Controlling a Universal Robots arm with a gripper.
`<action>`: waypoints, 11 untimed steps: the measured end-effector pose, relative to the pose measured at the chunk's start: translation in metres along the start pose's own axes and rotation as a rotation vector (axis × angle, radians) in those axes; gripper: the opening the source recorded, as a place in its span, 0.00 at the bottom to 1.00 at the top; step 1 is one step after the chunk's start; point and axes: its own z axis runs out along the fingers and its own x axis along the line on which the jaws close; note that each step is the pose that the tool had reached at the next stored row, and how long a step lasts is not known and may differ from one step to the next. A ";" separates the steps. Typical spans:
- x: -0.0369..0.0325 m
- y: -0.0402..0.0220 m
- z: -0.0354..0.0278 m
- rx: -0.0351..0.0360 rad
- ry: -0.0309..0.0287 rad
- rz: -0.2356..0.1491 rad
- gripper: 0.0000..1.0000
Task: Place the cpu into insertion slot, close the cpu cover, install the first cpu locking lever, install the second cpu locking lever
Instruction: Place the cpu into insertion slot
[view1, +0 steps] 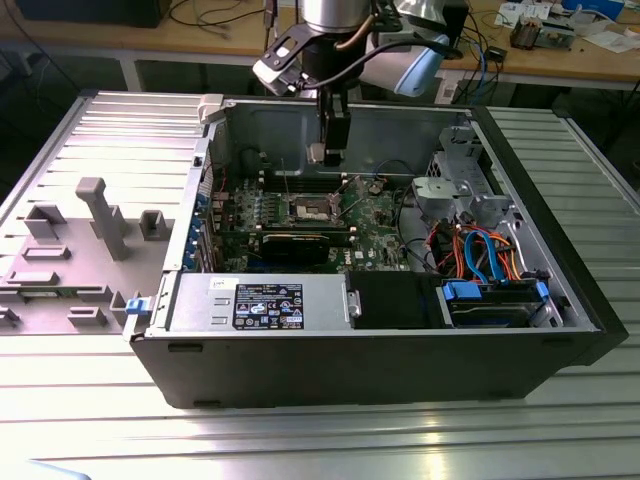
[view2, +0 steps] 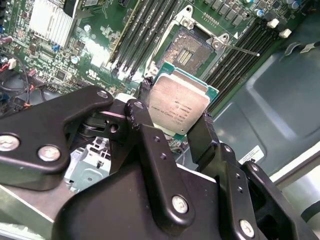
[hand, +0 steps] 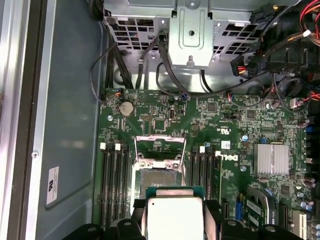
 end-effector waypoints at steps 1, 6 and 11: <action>0.0006 0.0000 0.0016 0.0010 -0.0002 0.003 0.54; 0.0019 -0.0005 0.0089 0.0027 -0.0010 0.022 0.54; 0.0026 -0.0017 0.0143 0.0033 -0.0002 0.047 0.54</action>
